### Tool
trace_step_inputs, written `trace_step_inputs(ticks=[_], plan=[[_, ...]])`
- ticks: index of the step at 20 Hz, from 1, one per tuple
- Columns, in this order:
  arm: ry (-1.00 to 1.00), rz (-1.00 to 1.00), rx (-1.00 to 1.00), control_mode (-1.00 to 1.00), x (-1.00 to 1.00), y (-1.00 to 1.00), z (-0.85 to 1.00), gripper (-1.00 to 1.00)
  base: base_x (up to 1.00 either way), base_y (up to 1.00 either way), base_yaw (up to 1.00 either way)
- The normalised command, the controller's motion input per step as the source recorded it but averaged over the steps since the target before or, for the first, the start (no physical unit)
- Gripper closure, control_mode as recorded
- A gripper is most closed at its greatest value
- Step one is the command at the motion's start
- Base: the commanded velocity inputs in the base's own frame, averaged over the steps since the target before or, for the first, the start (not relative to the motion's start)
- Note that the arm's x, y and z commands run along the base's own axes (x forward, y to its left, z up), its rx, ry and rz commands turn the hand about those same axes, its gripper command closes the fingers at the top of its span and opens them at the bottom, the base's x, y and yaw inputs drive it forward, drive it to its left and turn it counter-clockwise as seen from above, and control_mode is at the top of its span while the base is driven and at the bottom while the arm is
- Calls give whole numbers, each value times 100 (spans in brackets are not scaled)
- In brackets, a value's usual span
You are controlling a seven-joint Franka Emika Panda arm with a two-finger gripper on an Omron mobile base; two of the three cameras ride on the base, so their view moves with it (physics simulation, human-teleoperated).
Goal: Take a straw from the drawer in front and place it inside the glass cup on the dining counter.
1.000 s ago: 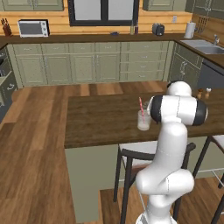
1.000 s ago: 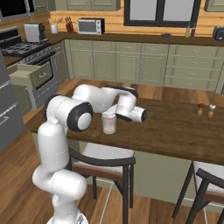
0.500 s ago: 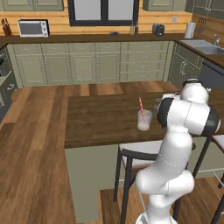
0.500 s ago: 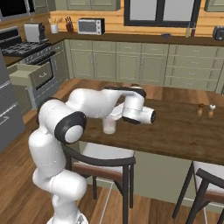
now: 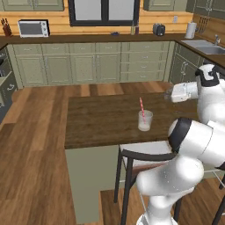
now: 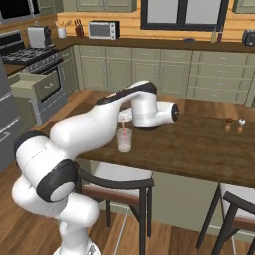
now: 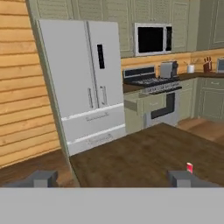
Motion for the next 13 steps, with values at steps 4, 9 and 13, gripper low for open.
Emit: trace_step_inputs(ticks=[4,9,13], plan=[[40,-12,-16,-100,-31,39,59,-100,0,0,0],[44,-7,-28,-100,-5,60,5,-100,0,0,0],[40,-5,-30,-100,0,69,-19,-100,0,0,0]])
